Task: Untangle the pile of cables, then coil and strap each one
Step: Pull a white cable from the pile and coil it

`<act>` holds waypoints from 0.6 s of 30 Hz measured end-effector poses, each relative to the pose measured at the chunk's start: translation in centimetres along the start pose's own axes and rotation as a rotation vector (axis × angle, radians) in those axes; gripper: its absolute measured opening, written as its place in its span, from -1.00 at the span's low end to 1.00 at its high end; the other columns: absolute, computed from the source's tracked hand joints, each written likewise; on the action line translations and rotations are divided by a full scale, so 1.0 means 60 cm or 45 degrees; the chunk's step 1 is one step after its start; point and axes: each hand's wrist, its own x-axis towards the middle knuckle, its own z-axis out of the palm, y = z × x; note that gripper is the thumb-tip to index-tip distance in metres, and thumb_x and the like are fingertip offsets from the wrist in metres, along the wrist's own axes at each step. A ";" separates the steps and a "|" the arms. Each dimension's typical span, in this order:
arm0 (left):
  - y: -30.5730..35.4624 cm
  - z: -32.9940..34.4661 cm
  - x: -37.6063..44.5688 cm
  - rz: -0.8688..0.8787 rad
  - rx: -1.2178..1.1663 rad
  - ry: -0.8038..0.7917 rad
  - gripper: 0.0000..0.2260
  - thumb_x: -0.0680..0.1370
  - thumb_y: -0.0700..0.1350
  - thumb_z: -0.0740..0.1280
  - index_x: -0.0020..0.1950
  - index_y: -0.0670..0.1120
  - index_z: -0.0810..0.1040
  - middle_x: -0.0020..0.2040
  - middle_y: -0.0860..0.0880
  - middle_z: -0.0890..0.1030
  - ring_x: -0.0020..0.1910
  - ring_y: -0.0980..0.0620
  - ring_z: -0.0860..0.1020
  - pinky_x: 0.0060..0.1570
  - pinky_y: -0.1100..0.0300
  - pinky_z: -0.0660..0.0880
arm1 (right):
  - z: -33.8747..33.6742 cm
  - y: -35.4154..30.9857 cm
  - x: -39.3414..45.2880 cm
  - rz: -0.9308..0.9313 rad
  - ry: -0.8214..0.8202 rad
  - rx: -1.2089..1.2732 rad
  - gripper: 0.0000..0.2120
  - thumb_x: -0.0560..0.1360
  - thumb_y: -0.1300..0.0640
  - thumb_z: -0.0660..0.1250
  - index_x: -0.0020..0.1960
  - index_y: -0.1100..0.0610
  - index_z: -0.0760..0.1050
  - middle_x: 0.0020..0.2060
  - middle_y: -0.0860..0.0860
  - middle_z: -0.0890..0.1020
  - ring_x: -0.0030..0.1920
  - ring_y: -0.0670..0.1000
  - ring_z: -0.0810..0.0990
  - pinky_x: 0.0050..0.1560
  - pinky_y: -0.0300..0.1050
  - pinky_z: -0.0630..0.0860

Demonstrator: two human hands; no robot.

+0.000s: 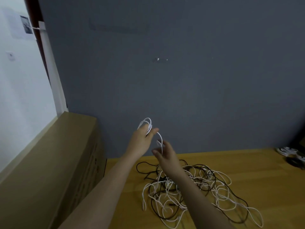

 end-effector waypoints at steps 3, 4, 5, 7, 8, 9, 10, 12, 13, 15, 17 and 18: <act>-0.008 -0.018 0.002 0.023 0.081 0.103 -0.66 0.60 0.05 0.26 -0.30 0.00 0.23 -0.34 0.02 0.37 -0.41 0.15 0.38 -0.43 0.29 0.28 | -0.007 0.023 -0.002 0.010 0.151 0.110 -0.83 0.58 0.15 0.28 0.17 0.08 0.46 -0.34 -0.05 0.57 -0.32 -0.10 0.55 -0.30 -0.28 0.47; -0.016 -0.027 0.003 0.005 0.114 0.135 -0.66 0.60 0.06 0.25 -0.30 -0.01 0.24 -0.33 0.00 0.39 -0.39 0.12 0.40 -0.41 0.24 0.28 | -0.016 0.031 -0.003 0.017 0.191 0.139 -0.88 0.57 0.14 0.29 0.10 0.07 0.50 -0.37 -0.06 0.53 -0.35 -0.10 0.50 -0.35 -0.28 0.44; -0.025 -0.036 0.003 -0.017 0.138 0.163 -0.66 0.60 0.07 0.24 -0.30 -0.02 0.23 -0.34 -0.01 0.37 -0.39 0.08 0.39 -0.41 0.17 0.28 | -0.028 0.039 -0.004 0.025 0.229 0.130 -0.93 0.56 0.14 0.30 0.03 0.04 0.53 -0.37 -0.07 0.51 -0.36 -0.11 0.47 -0.37 -0.31 0.41; -0.044 -0.049 0.002 -0.060 0.164 0.205 -0.64 0.61 0.05 0.24 -0.30 -0.03 0.20 -0.37 0.01 0.30 -0.43 0.06 0.32 -0.43 0.14 0.20 | -0.052 0.051 -0.003 0.025 0.278 0.043 -0.91 0.55 0.14 0.31 -0.10 -0.01 0.55 -0.34 -0.10 0.55 -0.33 -0.13 0.48 -0.35 -0.36 0.42; -0.052 -0.053 0.001 -0.087 0.167 0.222 -0.64 0.61 0.04 0.24 -0.30 -0.04 0.20 -0.36 0.01 0.29 -0.42 0.06 0.32 -0.43 0.14 0.20 | -0.063 0.055 -0.002 0.033 0.291 -0.011 -0.89 0.55 0.13 0.31 -0.12 -0.03 0.56 -0.29 -0.09 0.59 -0.27 -0.12 0.53 -0.29 -0.33 0.47; -0.058 -0.055 0.000 -0.116 0.162 0.236 -0.65 0.61 0.04 0.23 -0.29 -0.05 0.22 -0.34 0.00 0.31 -0.39 0.05 0.34 -0.43 0.14 0.22 | -0.074 0.059 -0.001 0.047 0.303 -0.074 -0.90 0.55 0.12 0.32 -0.10 -0.03 0.58 -0.22 -0.06 0.62 -0.17 -0.08 0.56 -0.18 -0.25 0.52; -0.062 -0.055 -0.001 -0.141 0.161 0.244 -0.66 0.61 0.04 0.23 -0.29 -0.05 0.24 -0.32 -0.01 0.34 -0.35 0.04 0.37 -0.41 0.15 0.26 | -0.083 0.064 0.002 0.060 0.323 -0.197 -0.90 0.55 0.09 0.31 -0.07 -0.01 0.61 -0.13 -0.04 0.63 -0.05 -0.02 0.57 -0.05 -0.14 0.52; -0.062 -0.050 -0.002 -0.158 0.186 0.242 -0.66 0.61 0.03 0.24 -0.29 -0.06 0.25 -0.31 -0.01 0.36 -0.32 0.04 0.38 -0.38 0.16 0.27 | -0.097 0.073 0.007 0.081 0.391 -0.698 -0.84 0.55 -0.02 0.29 0.01 -0.03 0.63 0.06 -0.09 0.55 0.18 0.05 0.42 0.13 -0.06 0.31; -0.060 -0.046 -0.003 -0.151 0.191 0.237 -0.66 0.61 0.04 0.24 -0.29 -0.06 0.25 -0.32 -0.01 0.35 -0.34 0.05 0.36 -0.39 0.15 0.26 | -0.100 0.074 0.010 0.080 0.444 -0.949 -0.83 0.55 -0.06 0.28 0.01 -0.07 0.63 0.12 -0.13 0.47 0.27 0.05 0.30 0.17 -0.06 0.17; -0.052 -0.038 -0.002 -0.127 0.143 0.189 -0.68 0.61 0.04 0.23 -0.26 -0.10 0.31 -0.30 0.00 0.37 -0.37 0.10 0.37 -0.41 0.19 0.26 | -0.103 0.066 0.017 0.034 0.473 -1.298 -0.83 0.57 -0.05 0.25 0.02 -0.12 0.62 0.24 -0.10 0.39 0.34 0.07 0.18 0.22 -0.02 0.04; -0.036 -0.035 0.002 -0.110 0.070 0.089 -0.69 0.62 0.05 0.21 -0.18 -0.15 0.43 -0.29 0.01 0.43 -0.41 0.17 0.42 -0.45 0.33 0.30 | -0.103 0.057 0.028 -0.054 0.359 -1.549 -0.80 0.58 0.03 0.22 0.10 -0.09 0.59 0.25 -0.03 0.38 0.28 0.09 0.23 0.21 0.02 0.13; -0.028 -0.035 0.006 -0.101 0.036 0.046 -0.69 0.62 0.06 0.20 -0.17 -0.14 0.46 -0.32 0.03 0.43 -0.46 0.21 0.42 -0.47 0.37 0.30 | -0.102 0.051 0.034 -0.099 0.259 -1.606 -0.79 0.59 0.05 0.21 0.15 -0.04 0.57 0.21 -0.01 0.39 0.24 0.09 0.28 0.18 0.00 0.21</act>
